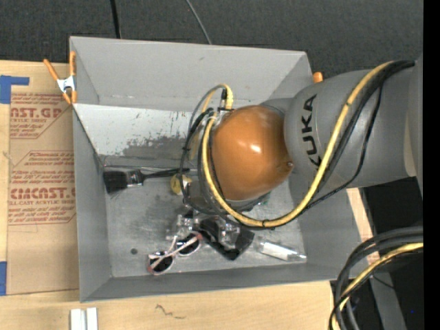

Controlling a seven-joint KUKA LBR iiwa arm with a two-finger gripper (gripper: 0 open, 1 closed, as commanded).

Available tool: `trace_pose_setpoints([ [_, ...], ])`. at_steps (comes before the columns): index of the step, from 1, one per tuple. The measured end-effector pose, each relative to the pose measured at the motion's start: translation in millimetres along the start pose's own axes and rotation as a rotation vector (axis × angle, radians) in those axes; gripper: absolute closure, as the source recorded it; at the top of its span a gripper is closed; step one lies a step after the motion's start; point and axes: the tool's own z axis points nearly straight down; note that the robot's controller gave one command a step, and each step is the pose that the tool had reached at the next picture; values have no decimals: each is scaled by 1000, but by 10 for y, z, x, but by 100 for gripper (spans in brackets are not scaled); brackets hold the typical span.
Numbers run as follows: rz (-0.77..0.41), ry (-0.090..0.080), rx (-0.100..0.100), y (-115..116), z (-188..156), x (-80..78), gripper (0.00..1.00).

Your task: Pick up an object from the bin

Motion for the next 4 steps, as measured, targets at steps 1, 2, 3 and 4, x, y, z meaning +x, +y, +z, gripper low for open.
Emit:
trace_pose_setpoints([
  [1,-392,-2,49,-442,502,-162,100],
  [2,-392,-7,32,-370,577,-170,0],
  [3,-393,-6,30,-368,579,-170,0],
  [4,-458,-12,27,-363,559,-49,0],
])
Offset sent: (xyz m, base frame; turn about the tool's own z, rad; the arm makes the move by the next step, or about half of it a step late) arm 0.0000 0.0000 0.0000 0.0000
